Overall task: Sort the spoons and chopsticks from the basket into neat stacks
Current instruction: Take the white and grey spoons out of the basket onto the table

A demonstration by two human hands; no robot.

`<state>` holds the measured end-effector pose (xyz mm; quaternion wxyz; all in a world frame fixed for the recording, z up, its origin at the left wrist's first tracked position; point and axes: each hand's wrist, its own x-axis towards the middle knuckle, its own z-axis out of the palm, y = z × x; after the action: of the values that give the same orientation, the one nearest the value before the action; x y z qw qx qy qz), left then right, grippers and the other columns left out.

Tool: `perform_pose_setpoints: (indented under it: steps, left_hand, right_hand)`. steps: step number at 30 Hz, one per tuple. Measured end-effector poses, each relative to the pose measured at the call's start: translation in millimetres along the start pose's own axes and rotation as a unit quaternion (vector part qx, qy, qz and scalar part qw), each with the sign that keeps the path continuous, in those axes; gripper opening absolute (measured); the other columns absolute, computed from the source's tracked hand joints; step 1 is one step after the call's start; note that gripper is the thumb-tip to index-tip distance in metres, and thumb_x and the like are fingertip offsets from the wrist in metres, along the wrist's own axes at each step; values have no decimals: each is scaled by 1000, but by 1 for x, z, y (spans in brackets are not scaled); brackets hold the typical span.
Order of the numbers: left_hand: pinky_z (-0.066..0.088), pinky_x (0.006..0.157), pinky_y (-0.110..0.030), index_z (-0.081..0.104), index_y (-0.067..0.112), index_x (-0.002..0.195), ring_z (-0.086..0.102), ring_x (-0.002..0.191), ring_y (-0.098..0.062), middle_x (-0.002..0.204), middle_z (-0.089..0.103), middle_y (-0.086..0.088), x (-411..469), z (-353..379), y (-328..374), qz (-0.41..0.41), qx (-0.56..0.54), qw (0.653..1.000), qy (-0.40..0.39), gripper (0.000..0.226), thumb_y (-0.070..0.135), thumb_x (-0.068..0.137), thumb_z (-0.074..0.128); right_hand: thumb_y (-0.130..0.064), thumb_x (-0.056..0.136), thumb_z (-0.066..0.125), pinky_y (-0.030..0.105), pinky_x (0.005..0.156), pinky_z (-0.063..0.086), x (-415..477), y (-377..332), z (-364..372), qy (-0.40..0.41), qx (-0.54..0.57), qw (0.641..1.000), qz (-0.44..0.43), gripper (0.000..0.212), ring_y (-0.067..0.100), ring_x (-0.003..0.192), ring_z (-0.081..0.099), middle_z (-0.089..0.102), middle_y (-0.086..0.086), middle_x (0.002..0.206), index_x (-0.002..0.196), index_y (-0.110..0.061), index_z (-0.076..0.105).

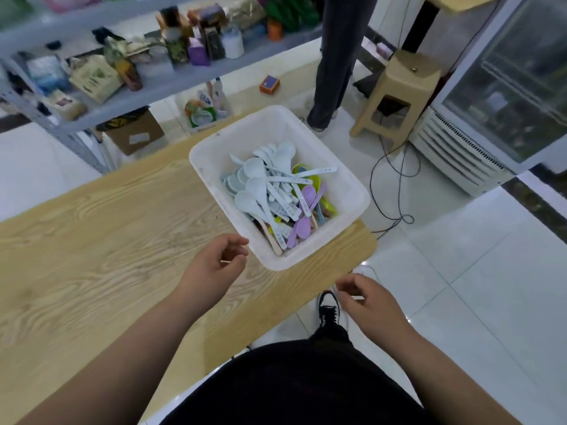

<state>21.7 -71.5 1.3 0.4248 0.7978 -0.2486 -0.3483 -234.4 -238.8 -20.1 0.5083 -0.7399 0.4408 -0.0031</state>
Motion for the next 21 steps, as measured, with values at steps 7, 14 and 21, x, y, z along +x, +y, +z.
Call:
perform_pose_setpoints:
  steps: [7,14,21]
  left_hand:
    - [49,74,-15,63,34,109,64,91,-5,100,70,8,12,49,27,-77,-27,991,110,30,9,93,63]
    - [51,75,-17,63,37,105,64,90,-4,99,69,8,15,106,41,-126,-63,977,162,29,10,92,64]
    - [53,79,-24,53,27,126,62,92,-2,110,60,11,62,93,52,-157,36,978,133,37,30,91,64]
  right_hand:
    - [-14,94,64,0,74,42,127,-44,-66,-107,-56,985,-122,20,-14,95,59,67,-18,104,102,-33,65]
    - [-17,94,60,25,86,49,230,-90,-61,-169,-164,947,-220,15,10,95,62,64,-5,106,107,-23,66]
    - [-28,94,59,39,90,49,272,-114,-15,-168,-331,893,-255,38,25,114,53,53,7,126,131,-17,55]
